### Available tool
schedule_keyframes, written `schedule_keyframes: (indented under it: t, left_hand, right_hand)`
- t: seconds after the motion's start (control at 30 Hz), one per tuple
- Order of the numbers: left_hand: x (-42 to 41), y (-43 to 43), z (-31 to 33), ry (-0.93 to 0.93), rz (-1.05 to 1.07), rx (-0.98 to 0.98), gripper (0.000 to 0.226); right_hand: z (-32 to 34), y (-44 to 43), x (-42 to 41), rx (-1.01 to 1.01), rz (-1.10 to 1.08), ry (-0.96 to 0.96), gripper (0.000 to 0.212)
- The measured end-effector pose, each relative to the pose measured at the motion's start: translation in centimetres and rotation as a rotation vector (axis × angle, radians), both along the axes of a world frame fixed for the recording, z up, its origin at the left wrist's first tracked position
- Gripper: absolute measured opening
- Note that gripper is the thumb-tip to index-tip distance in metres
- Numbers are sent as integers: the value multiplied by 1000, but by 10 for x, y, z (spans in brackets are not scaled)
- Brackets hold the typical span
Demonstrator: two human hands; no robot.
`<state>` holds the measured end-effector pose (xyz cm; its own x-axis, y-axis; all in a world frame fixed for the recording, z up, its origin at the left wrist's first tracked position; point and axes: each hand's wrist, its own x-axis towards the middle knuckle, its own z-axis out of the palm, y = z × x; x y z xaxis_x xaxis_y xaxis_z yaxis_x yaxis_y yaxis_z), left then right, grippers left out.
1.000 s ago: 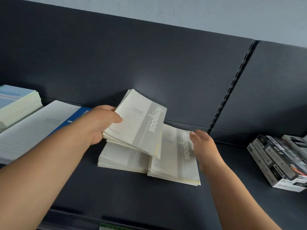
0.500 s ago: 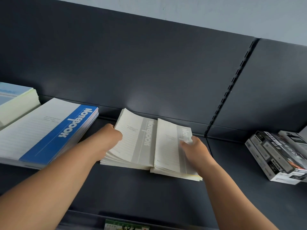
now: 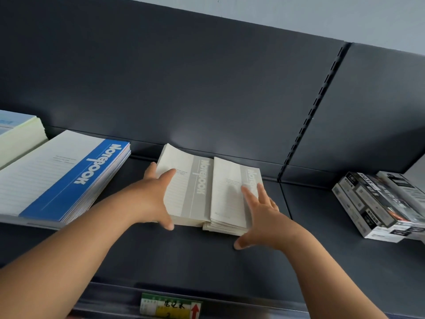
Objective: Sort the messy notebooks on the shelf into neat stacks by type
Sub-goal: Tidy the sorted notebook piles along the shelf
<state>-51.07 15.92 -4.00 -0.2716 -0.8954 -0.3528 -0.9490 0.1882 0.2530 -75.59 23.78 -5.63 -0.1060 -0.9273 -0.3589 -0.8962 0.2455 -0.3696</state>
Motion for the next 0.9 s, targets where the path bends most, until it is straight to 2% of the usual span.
schedule_keyframes:
  t: [0.1, 0.27, 0.43, 0.73, 0.9]
  left_hand:
    - [0, -2, -3, -54, 7, -90, 125]
    - [9, -5, -5, -22, 19, -144, 120]
    - [8, -1, -11, -17, 31, -133, 129]
    - [12, -2, -15, 76, 4, -182, 124]
    - [14, -3, -11, 69, -11, -111, 132]
  right_hand:
    - [-3, -3, -2, -84, -18, 35, 132]
    - [-10, -6, -5, -169, -32, 57, 131]
    - [-14, 1, -12, -129, -102, 46, 131]
    - [-11, 0, -10, -204, -69, -32, 126]
    - [-9, 0, -8, -123, -56, -20, 125]
